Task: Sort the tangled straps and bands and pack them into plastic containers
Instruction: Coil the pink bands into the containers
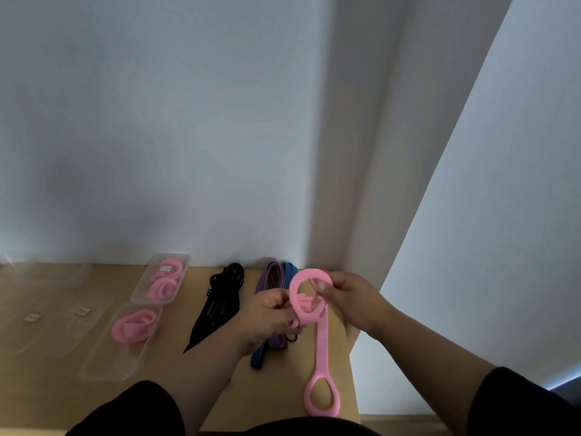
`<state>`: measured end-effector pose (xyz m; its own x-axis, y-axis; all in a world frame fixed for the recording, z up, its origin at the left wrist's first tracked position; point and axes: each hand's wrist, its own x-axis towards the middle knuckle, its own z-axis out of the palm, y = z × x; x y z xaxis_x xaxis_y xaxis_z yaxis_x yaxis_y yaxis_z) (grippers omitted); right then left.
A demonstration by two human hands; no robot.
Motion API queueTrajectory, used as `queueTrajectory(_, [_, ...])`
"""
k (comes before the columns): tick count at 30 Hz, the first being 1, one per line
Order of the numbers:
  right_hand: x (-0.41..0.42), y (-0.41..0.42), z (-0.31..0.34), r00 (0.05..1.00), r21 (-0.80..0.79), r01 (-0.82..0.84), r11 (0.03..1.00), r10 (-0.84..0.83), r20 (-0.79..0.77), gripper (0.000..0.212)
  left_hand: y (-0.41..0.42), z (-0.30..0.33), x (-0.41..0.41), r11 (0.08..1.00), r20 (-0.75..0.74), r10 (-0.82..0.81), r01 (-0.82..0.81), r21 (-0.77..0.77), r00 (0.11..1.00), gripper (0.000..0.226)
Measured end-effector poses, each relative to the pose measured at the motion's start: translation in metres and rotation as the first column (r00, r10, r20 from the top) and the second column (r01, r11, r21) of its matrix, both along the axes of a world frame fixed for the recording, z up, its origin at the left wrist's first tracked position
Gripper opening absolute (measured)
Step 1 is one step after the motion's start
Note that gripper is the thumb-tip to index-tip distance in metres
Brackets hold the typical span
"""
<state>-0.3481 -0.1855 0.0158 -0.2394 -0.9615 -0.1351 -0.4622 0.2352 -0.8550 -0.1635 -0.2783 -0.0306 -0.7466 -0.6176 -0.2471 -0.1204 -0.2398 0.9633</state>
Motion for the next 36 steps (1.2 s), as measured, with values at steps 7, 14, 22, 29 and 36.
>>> queueTrajectory(7, [0.005,-0.001,-0.009,0.977,-0.004,0.157,0.988,-0.155,0.145,0.012,-0.005,-0.001,-0.003,1.0,-0.088,0.004,-0.006,-0.016,0.996,0.027])
queueTrajectory(14, [0.017,-0.001,-0.01,0.916,-0.09,0.273,0.958,-0.231,0.329,0.018,0.001,0.007,-0.009,0.914,-0.347,0.152,0.003,0.407,0.926,0.04])
queueTrajectory(22, [0.031,-0.005,-0.008,0.936,-0.13,0.212,0.969,-0.163,0.312,0.026,0.001,0.02,-0.015,0.837,-0.361,0.332,-0.096,0.539,0.871,0.028])
queueTrajectory(29, [0.027,-0.008,-0.004,0.946,-0.193,0.139,0.971,-0.073,0.315,0.026,0.003,0.025,-0.011,0.931,-0.261,0.156,-0.053,0.362,0.953,0.028])
queueTrajectory(36, [0.031,-0.014,-0.001,0.954,-0.209,0.167,0.964,-0.104,0.282,0.029,0.01,0.023,-0.007,0.924,-0.286,0.209,-0.093,0.37,0.935,0.029])
